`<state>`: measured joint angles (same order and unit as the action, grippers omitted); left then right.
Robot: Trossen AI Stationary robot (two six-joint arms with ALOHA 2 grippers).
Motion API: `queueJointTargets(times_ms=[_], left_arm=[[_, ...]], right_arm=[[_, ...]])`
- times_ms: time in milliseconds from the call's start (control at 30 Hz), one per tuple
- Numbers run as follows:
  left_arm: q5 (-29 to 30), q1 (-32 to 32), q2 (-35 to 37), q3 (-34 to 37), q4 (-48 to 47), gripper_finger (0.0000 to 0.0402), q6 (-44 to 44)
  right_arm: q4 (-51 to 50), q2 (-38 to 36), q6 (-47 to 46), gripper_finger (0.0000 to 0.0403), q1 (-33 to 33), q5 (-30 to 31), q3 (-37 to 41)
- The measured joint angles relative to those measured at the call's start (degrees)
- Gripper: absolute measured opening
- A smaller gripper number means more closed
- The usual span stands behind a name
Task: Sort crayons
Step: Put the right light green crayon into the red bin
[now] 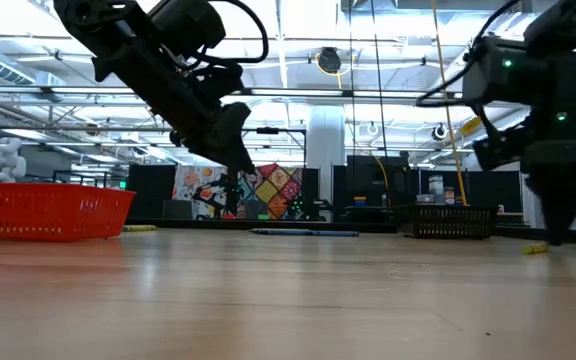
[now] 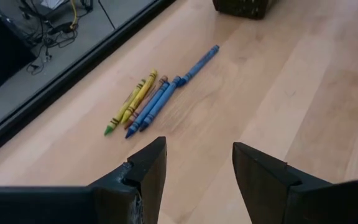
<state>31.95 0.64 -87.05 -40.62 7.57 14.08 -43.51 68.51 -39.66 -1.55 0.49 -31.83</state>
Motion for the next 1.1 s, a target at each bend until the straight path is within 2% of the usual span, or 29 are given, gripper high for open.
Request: queueJointTargets(times_ms=[167,333,400,567,667,733,833,967,1100], left_arm=[[0.0,0.0,0.0,0.0,0.5,0.0187,0.0],[-0.1,0.0,0.0,0.0,1.1,0.0187,0.0],[-0.2,0.0,0.0,0.0,1.1,0.0187,0.1],[-0.4,0.0,0.0,0.0,1.0,0.0187,0.2],[-0.4,0.0,0.0,0.0,1.0,0.0187,0.2],[-0.5,0.0,0.0,0.0,1.0,0.0187,0.4],[-0.5,0.0,0.0,0.0,1.0,0.0187,0.6],[-0.5,0.0,0.0,0.0,1.0,0.0187,0.6],[-0.5,0.0,0.0,0.0,1.1,0.0187,0.6]], right_arm=[[10.8,0.9,4.5,0.0001,0.7,6.7,0.1],[29.3,1.0,15.2,0.0001,0.7,7.1,0.1],[32.1,0.5,17.2,0.0,0.8,7.1,-0.1],[25.8,-0.8,12.3,0.0,0.8,10.3,-2.2],[19.3,-0.8,4.5,0.0001,0.7,9.9,-2.9],[15.6,-0.8,1.6,0.0008,0.7,7.4,-3.0],[11.8,-0.8,-1.0,0.004,-0.3,5.5,-3.0],[8.7,-0.7,-7.2,0.0106,-1.3,5.6,-3.0],[12.0,0.5,-14.5,0.0172,-1.5,7.1,-1.8]])
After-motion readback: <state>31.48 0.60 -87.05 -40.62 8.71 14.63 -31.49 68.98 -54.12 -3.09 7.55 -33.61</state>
